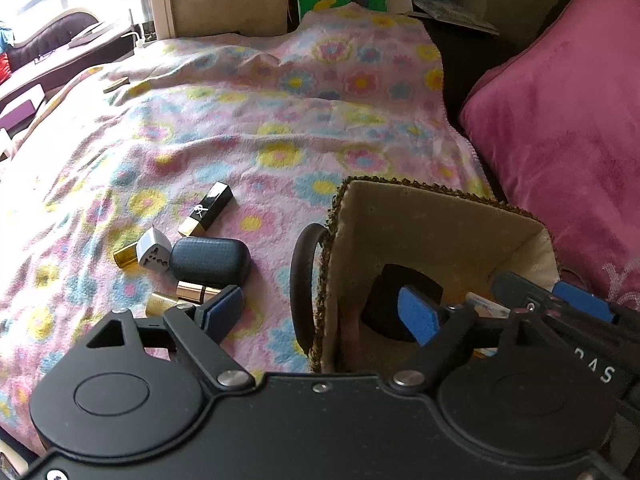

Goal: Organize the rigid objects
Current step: 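Open the right tool to drop the orange box while the left tool drops the red lid, then move both tools back from the basket toward the remaining items, then close the left tool on the gold-capped white bottle while the right tool grasps the gold lipstick, then lift the bottle with the left tool while the right tool carries the lipstick to the basket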

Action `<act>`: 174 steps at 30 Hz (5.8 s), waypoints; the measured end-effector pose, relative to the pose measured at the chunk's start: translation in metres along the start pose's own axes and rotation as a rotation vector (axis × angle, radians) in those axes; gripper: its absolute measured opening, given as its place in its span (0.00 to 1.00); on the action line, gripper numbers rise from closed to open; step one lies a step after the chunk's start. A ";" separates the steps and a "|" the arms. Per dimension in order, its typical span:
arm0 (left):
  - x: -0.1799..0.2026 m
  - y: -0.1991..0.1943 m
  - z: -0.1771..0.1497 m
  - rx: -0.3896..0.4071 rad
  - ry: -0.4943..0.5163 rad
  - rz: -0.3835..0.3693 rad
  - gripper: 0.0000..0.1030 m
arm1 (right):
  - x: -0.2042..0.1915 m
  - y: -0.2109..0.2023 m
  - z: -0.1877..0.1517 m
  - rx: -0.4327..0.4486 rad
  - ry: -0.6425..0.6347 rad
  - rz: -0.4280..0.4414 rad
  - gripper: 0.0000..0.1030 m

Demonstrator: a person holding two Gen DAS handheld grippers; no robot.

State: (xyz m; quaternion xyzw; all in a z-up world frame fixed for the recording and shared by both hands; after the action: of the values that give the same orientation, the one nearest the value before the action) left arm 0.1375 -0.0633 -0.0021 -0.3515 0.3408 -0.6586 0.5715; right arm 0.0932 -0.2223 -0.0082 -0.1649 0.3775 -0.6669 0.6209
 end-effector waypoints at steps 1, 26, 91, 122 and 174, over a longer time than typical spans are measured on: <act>0.000 0.000 0.000 -0.001 0.000 0.001 0.79 | 0.000 0.000 0.000 0.001 0.001 -0.001 0.67; -0.024 -0.012 -0.001 0.031 -0.052 0.015 0.86 | -0.004 -0.005 0.001 0.003 -0.033 -0.016 0.73; -0.315 0.053 -0.026 -0.073 -0.619 0.326 0.91 | -0.247 0.139 -0.125 -0.199 -0.424 0.128 0.66; -0.316 0.063 -0.033 -0.122 -0.515 0.346 0.91 | -0.251 0.137 -0.131 -0.055 -0.414 0.159 0.63; -0.215 0.131 -0.029 -0.220 -0.197 0.086 0.91 | -0.197 0.128 -0.114 -0.093 -0.277 -0.015 0.69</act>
State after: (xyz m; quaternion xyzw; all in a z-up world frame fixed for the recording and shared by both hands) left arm 0.2016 0.1368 -0.1442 -0.4602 0.3680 -0.5544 0.5877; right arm 0.1395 0.0062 -0.1252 -0.2868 0.3174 -0.6242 0.6537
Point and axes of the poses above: each gripper's, at about its wrist camera, not at the fingertips, and y roughly the way its jaws point, x to its right, z to its top, the point moved 7 cm from there along y, roughly the way its jaws point, and after that the axes turned 3 degrees about -x, right-handed, at the moved point
